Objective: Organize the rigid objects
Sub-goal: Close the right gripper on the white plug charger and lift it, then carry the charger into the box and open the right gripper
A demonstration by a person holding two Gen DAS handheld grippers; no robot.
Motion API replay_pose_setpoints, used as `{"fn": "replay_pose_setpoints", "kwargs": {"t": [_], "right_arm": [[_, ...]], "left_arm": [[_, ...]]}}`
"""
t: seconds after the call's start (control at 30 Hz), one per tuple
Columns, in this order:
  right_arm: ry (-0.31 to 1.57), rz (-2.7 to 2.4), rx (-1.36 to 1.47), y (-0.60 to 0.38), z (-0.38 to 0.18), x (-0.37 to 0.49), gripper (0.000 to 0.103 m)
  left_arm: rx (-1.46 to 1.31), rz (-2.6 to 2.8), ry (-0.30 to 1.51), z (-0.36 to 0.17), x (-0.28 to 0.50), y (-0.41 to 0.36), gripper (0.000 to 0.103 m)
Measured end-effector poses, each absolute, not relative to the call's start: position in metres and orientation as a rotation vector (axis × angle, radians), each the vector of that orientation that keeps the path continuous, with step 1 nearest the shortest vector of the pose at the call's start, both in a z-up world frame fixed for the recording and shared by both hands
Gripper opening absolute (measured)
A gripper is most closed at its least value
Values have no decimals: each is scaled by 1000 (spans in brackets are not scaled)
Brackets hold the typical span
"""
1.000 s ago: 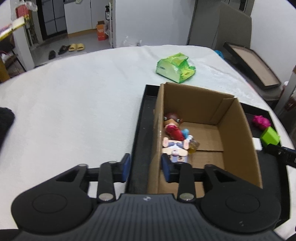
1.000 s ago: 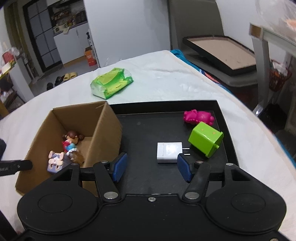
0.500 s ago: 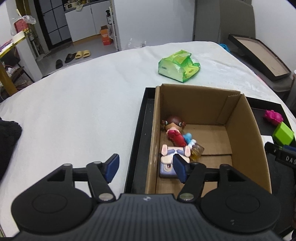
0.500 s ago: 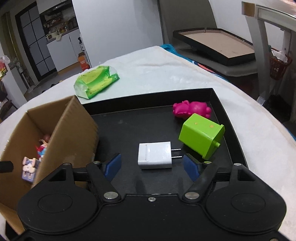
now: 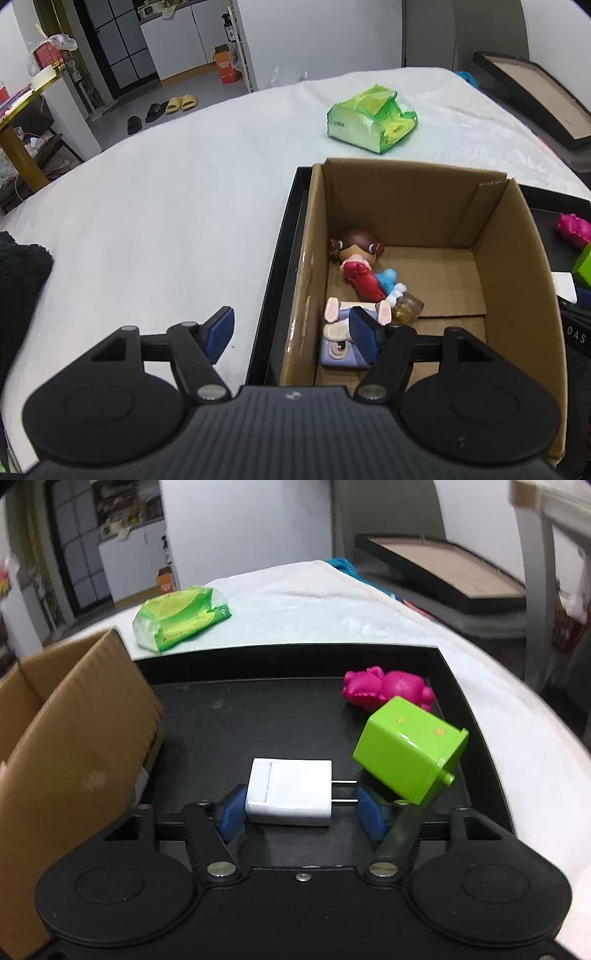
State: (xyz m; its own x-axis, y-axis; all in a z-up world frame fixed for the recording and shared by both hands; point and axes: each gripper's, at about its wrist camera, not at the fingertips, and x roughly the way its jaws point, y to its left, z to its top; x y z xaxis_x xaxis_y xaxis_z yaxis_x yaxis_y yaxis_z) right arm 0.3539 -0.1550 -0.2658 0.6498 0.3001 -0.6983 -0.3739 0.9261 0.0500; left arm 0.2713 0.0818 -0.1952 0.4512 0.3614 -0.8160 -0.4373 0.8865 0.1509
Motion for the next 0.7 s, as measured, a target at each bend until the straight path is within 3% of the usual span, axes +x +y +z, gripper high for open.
{"fn": "replay_pose_setpoints", "kwargs": {"t": [0.7], "right_arm": [[806,367,-99,-176,-229,315,60]], "left_arm": [[-130,515,1013,-177,276,75,68]]}}
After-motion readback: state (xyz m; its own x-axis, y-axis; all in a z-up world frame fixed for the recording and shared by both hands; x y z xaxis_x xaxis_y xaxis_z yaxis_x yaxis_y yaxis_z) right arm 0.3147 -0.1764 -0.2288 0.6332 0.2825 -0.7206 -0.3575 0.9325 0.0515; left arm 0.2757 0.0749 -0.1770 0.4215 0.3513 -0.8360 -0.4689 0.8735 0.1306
